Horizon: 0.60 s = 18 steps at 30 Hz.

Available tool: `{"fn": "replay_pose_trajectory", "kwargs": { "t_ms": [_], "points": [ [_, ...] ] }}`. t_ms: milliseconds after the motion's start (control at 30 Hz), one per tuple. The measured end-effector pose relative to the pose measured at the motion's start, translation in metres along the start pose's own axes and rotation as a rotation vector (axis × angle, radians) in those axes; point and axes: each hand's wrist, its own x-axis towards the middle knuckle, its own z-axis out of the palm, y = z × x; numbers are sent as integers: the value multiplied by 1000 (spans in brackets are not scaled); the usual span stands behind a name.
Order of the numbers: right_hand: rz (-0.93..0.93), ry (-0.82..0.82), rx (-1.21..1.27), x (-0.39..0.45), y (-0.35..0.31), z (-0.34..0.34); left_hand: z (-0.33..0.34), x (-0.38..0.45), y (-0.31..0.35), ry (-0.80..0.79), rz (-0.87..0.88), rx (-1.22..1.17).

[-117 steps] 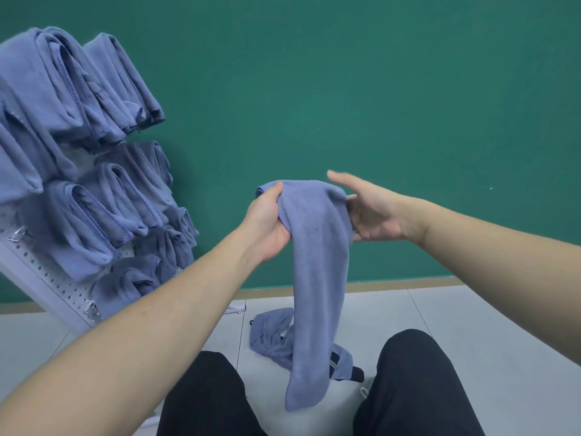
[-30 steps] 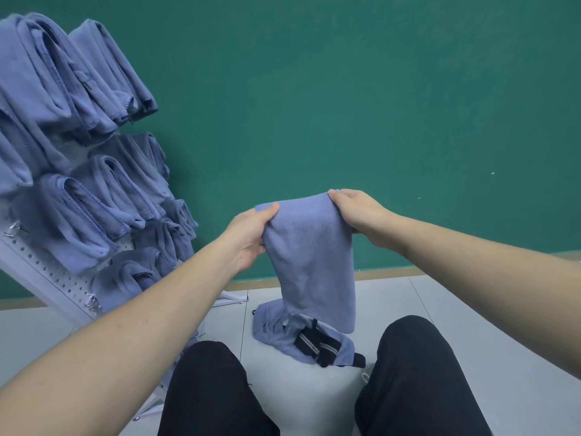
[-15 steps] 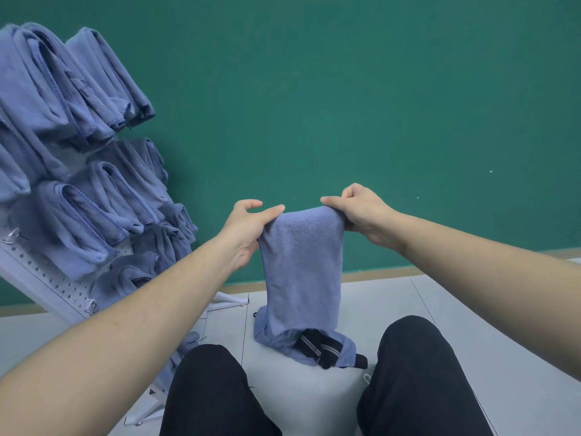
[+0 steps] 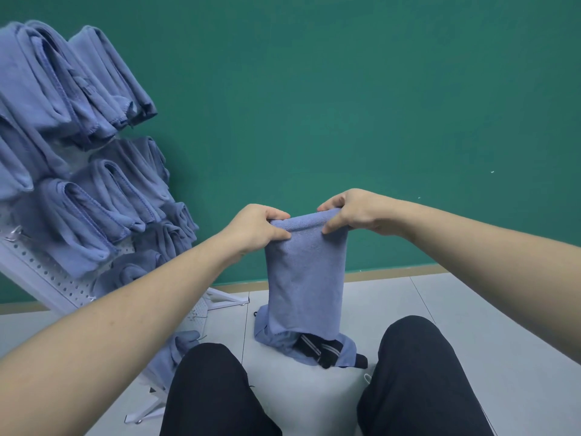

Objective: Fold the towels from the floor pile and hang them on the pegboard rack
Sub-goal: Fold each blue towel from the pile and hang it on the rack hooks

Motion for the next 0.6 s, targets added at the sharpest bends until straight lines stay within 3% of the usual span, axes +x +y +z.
{"fn": "replay_pose_trajectory", "kwargs": {
  "t_ms": [100, 267, 467, 600],
  "points": [
    [-21, 76, -241, 1, -1, 1, -1, 0, 1, 10, 34, 128],
    [-48, 136, -185, 1, 4, -4, -5, 0, -2, 73, 95, 217],
    [-73, 153, 270, 5, 12, 6, 4, 0, -11, 180, 88, -248],
    [-130, 366, 169, 8, 12, 25, 19, -1, -10, 301, 75, -508]
  ]
}}
